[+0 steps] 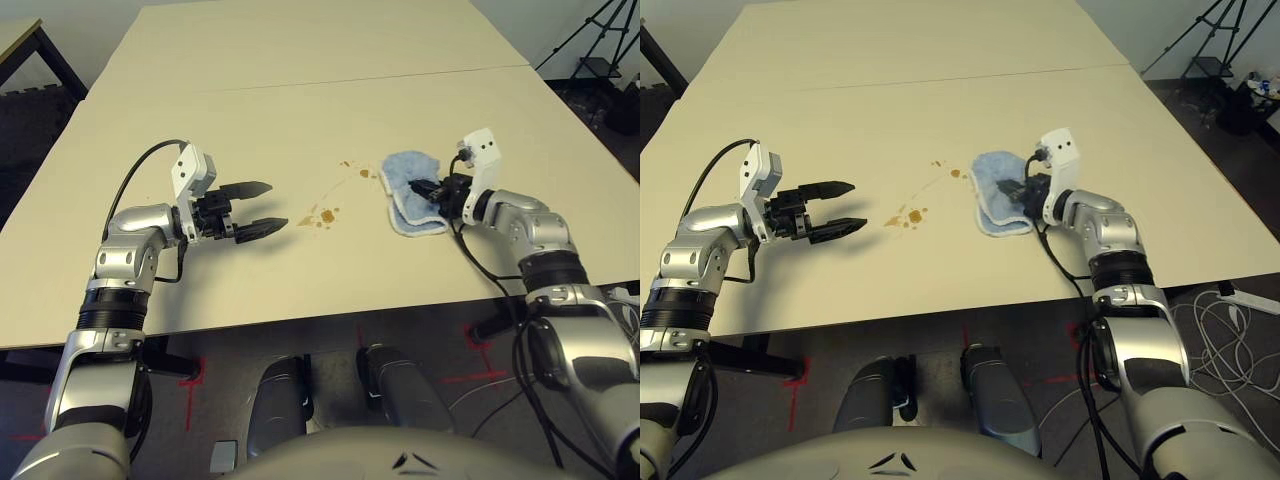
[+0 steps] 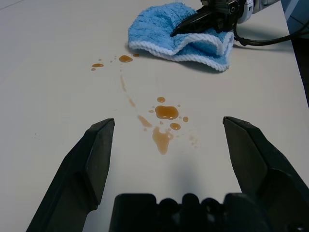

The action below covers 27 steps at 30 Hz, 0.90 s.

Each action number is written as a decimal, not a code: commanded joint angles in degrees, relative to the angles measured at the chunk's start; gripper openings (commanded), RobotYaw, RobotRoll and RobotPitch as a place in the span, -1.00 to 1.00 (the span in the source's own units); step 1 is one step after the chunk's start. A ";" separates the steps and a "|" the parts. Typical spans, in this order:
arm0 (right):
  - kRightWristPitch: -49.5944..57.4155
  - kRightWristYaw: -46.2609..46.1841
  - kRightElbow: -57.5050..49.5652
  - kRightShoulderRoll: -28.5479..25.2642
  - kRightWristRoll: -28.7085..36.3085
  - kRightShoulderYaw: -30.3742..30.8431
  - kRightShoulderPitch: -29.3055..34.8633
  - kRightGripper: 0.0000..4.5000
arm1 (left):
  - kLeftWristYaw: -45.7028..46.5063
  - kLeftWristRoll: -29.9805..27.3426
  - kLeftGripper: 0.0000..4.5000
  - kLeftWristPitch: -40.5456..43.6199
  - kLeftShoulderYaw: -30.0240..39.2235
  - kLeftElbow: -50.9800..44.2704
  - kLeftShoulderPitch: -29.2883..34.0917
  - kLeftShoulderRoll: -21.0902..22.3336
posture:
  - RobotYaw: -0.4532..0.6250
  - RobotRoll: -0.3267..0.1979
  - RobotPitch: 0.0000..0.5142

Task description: Wipe the water off the table with a rag.

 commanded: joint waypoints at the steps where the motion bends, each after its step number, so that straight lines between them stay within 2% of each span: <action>1: 2.07 0.67 1.21 0.91 -0.42 2.73 2.42 -1.00 | 0.00 0.30 1.00 0.41 -0.48 -0.90 0.74 -0.18 | -0.63 0.25 -0.53; 5: 0.34 -0.81 3.85 -2.14 -0.80 0.56 1.34 -1.00 | 0.15 0.25 1.00 0.48 -0.41 -1.21 1.04 -0.31 | -0.63 0.25 -0.53; 13: -4.82 -2.49 13.68 -12.77 -1.72 -2.88 -3.50 -1.00 | -0.16 0.48 1.00 -0.10 -0.21 -0.04 0.93 -0.23 | -0.64 0.25 -0.53; 17: -7.56 -4.36 17.66 -15.07 -0.07 -5.63 -6.24 -1.00 | -0.42 0.67 1.00 -0.41 -0.20 0.82 0.63 -0.02 | -0.65 0.25 -0.53; 22: -11.31 -7.77 19.45 -12.47 2.68 -9.78 -8.78 -1.00 | -0.59 0.94 1.00 -0.99 -0.17 2.11 0.13 0.14 | -0.65 0.25 -0.54; 27: -13.88 -11.76 20.40 -6.30 1.65 -9.01 -9.42 -1.00 | -0.91 1.17 1.00 -1.73 -0.09 3.86 -0.42 0.47 | -0.66 0.25 -0.56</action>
